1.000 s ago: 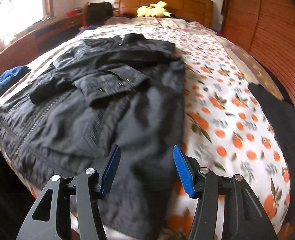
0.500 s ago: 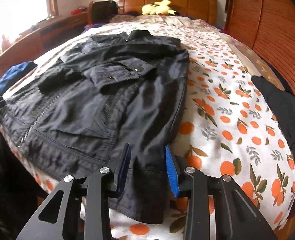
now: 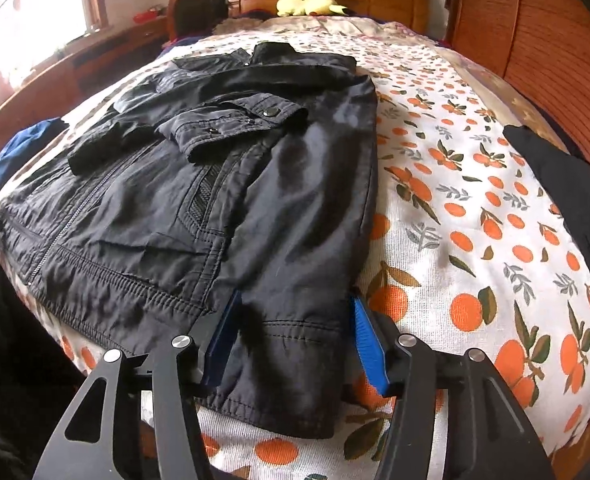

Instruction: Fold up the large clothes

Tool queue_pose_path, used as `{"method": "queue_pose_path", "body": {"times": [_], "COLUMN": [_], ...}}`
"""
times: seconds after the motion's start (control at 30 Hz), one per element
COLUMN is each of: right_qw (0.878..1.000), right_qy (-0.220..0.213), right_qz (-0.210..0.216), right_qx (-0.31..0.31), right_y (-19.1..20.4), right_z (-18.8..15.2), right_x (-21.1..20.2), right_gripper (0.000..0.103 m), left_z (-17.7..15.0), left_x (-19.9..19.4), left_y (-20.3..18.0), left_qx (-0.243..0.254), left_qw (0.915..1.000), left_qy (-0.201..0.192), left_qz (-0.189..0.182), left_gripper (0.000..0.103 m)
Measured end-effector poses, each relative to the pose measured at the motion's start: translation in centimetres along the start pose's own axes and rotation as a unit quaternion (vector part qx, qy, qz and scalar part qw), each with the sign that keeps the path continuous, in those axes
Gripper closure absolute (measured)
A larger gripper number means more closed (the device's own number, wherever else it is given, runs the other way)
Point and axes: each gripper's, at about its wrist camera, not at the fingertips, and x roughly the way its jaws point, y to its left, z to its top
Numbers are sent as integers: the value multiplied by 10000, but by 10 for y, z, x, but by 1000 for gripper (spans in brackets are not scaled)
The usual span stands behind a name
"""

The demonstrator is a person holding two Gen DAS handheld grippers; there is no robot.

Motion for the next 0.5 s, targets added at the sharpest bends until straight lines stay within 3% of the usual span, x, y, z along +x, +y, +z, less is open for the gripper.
{"method": "queue_pose_path", "body": {"times": [0.07,0.17,0.5], "right_qw": [10000,10000,9998], "right_qy": [0,-38,-35], "right_qz": [-31,-17,166], "right_qx": [-19,-44,-67], "right_y": [1,2,3], "right_z": [1,2,5], "right_x": [0,-1,4], "right_gripper": [50,51,50], "left_z": [-1,-2,4], "left_x": [-2,-5,5], "left_y": [-2,-7,-15], "left_qx": [-25,5,98], "left_qw": [9999,9998,9997], "left_qy": [1,-41,136], "left_qz": [-153,-220,-179], "left_gripper": [58,64,64]}}
